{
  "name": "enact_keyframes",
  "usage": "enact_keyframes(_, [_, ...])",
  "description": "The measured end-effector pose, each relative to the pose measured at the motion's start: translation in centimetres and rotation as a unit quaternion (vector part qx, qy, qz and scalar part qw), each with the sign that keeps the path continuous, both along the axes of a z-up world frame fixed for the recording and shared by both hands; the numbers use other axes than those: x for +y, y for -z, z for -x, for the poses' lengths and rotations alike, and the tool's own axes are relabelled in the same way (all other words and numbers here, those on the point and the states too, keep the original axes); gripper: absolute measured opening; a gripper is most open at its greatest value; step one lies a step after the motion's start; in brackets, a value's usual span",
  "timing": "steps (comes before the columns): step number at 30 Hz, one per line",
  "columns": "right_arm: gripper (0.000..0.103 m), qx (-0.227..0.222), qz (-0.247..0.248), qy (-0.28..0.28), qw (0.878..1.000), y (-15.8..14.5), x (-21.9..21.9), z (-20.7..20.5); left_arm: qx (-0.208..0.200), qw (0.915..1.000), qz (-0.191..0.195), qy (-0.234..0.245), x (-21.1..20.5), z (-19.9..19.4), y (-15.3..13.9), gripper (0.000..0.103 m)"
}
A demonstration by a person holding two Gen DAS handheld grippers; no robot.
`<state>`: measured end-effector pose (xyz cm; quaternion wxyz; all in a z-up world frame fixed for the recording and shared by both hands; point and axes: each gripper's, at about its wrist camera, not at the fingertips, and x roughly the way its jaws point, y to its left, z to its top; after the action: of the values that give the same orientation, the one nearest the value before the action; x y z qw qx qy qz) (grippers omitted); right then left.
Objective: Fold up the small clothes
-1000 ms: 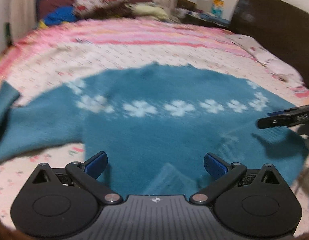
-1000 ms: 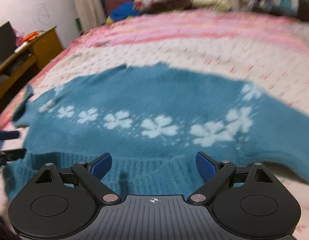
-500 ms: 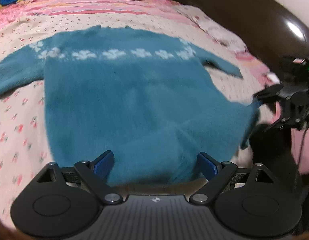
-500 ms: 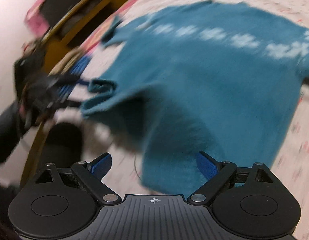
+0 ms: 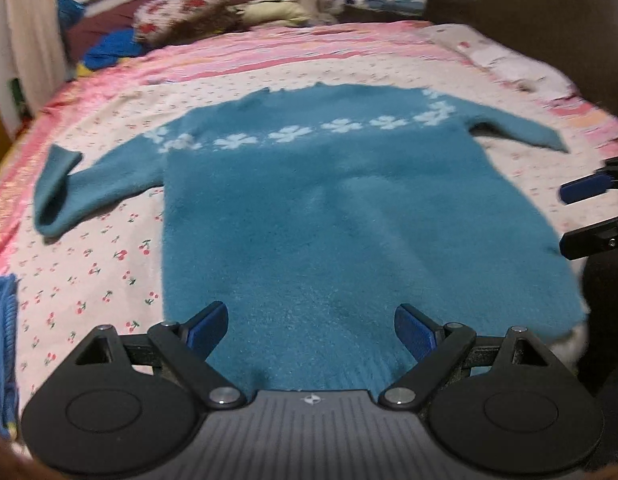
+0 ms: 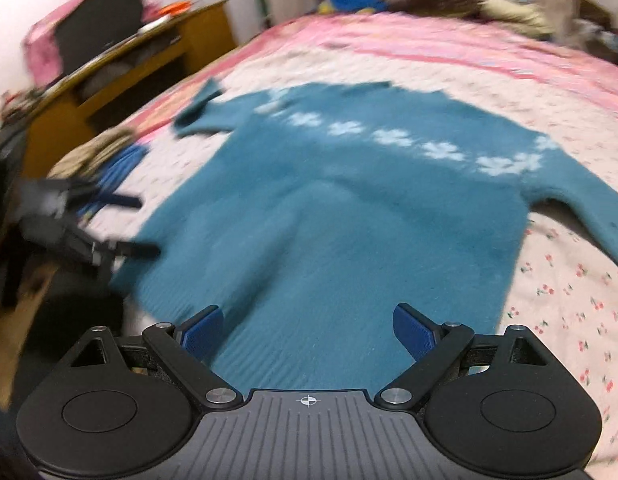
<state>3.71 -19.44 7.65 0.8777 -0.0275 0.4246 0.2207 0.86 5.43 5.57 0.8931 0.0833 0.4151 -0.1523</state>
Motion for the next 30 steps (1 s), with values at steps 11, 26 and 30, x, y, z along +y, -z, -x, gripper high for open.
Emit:
enact_keyframes(11, [0.093, -0.061, 0.030, 0.095, 0.993, 2.7, 1.9, 0.3, -0.028, 0.9971, -0.035, -0.062, -4.6, -0.5, 0.9, 0.096])
enact_keyframes(26, [0.093, -0.059, 0.013, 0.147, 0.987, 4.8, 0.9, -3.5, -0.028, 0.9938, -0.082, -0.069, -9.0, -4.7, 2.1, 0.096])
enact_keyframes(30, [0.093, -0.056, 0.003, 0.153, 0.987, 5.3, 0.4, -4.4, -0.023, 0.9931, -0.087, -0.075, -9.6, -6.0, 2.2, 0.096])
